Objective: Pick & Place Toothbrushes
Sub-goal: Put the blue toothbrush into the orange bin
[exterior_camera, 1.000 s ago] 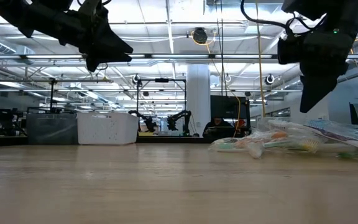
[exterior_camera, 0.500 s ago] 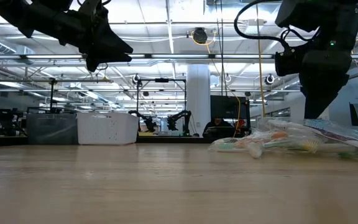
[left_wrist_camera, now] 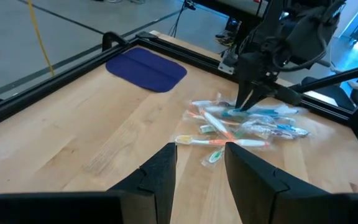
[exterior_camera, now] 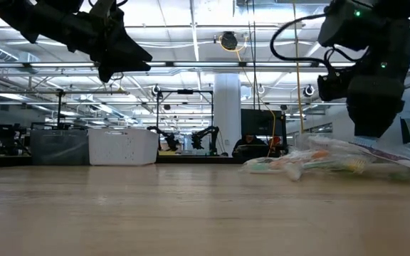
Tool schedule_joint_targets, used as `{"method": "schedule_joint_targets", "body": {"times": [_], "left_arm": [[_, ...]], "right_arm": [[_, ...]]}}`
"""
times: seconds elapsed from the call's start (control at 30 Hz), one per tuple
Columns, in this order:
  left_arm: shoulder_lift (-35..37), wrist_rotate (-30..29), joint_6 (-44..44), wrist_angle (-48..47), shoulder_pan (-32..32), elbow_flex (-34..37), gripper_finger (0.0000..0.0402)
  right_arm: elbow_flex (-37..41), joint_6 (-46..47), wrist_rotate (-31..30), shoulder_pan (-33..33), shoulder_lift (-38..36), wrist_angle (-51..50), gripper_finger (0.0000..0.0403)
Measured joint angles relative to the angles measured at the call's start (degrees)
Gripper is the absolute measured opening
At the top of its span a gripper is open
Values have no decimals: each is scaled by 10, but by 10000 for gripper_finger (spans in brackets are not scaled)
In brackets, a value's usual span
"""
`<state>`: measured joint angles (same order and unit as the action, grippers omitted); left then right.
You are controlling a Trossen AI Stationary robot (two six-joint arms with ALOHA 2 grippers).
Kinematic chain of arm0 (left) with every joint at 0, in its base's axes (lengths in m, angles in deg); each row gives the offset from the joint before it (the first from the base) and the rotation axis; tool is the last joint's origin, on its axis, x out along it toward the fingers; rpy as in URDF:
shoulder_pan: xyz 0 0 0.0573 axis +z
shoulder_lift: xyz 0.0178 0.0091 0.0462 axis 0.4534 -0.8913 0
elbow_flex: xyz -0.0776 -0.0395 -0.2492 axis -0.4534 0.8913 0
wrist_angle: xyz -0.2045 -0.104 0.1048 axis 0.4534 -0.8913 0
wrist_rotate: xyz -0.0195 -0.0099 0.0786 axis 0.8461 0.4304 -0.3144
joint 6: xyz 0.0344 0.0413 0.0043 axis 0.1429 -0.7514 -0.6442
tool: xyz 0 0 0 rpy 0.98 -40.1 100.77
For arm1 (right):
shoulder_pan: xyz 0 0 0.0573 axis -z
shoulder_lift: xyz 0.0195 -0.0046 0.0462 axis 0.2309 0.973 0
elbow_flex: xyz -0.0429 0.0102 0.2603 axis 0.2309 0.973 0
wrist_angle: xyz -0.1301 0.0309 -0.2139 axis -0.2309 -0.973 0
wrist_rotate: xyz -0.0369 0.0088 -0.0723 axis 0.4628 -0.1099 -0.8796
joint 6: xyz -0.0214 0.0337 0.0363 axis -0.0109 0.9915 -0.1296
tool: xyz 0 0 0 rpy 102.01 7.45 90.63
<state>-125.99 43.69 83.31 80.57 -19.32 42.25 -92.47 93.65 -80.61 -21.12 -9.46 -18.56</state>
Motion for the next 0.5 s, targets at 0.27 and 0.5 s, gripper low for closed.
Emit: {"method": "schedule_joint_targets", "body": {"times": [0.27,0.5], "left_arm": [[0,0,0,0,0,0,136],[0,0,0,1,0,0,136]], "right_arm": [[6,7,0,0,-3,17,1],[-13,-17,-26,0,-28,18,0]]}}
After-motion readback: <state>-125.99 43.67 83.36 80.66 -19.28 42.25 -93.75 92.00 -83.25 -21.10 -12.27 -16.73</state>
